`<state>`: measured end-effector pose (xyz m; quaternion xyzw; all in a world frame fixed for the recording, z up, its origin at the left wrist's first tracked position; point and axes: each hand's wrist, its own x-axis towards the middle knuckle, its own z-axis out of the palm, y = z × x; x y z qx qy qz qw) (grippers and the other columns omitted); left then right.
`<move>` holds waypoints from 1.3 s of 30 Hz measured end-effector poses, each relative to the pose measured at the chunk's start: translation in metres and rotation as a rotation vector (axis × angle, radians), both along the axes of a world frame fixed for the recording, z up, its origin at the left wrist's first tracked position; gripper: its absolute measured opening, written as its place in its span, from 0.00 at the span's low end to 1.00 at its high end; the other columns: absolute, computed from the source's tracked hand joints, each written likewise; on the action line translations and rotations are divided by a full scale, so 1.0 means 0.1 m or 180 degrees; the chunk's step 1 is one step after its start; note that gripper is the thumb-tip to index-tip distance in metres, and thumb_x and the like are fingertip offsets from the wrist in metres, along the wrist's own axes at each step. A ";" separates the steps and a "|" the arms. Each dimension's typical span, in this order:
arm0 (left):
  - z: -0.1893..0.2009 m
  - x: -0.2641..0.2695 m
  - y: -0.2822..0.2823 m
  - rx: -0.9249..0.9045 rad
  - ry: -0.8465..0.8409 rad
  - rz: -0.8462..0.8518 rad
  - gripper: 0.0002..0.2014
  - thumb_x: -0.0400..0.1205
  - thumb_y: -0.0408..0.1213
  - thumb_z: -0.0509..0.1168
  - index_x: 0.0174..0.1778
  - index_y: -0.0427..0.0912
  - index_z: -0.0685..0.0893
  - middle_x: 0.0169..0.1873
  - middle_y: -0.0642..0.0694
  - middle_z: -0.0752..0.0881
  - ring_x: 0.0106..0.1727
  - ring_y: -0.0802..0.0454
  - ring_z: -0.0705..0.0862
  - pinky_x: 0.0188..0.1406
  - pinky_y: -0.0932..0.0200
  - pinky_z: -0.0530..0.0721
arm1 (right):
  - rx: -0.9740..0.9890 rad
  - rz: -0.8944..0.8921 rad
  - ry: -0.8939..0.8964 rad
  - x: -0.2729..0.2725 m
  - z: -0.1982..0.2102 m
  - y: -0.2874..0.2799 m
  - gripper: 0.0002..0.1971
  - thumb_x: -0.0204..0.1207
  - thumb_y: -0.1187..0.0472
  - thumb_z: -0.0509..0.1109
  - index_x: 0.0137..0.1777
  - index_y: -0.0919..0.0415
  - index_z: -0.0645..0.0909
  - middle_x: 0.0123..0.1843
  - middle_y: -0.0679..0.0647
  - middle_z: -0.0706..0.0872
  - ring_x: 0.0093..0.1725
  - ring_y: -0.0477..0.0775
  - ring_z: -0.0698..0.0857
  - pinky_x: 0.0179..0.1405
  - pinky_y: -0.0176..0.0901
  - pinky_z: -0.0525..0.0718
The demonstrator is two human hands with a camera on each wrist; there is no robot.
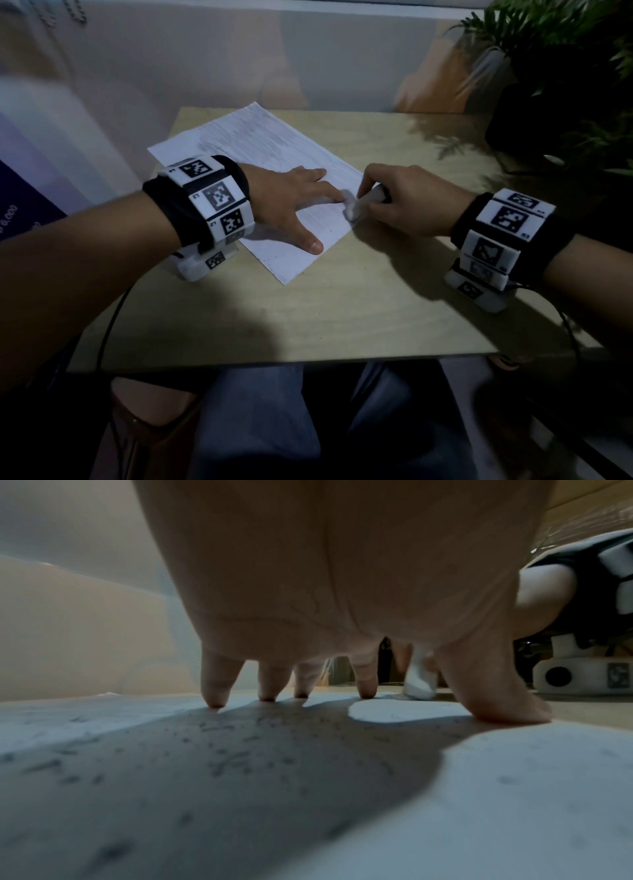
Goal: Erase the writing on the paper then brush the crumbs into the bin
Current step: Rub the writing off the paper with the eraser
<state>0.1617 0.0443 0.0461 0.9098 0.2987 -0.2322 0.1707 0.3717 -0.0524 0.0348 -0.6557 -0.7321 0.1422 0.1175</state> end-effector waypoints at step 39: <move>-0.04 0.01 0.03 0.0006 -0.0014 0.0025 0.49 0.74 0.69 0.71 0.86 0.71 0.51 0.89 0.58 0.36 0.89 0.53 0.39 0.86 0.31 0.53 | -0.0074 -0.0220 -0.0763 0.03 -0.02 0.00 0.25 0.77 0.29 0.62 0.43 0.52 0.76 0.39 0.51 0.81 0.40 0.58 0.80 0.36 0.50 0.74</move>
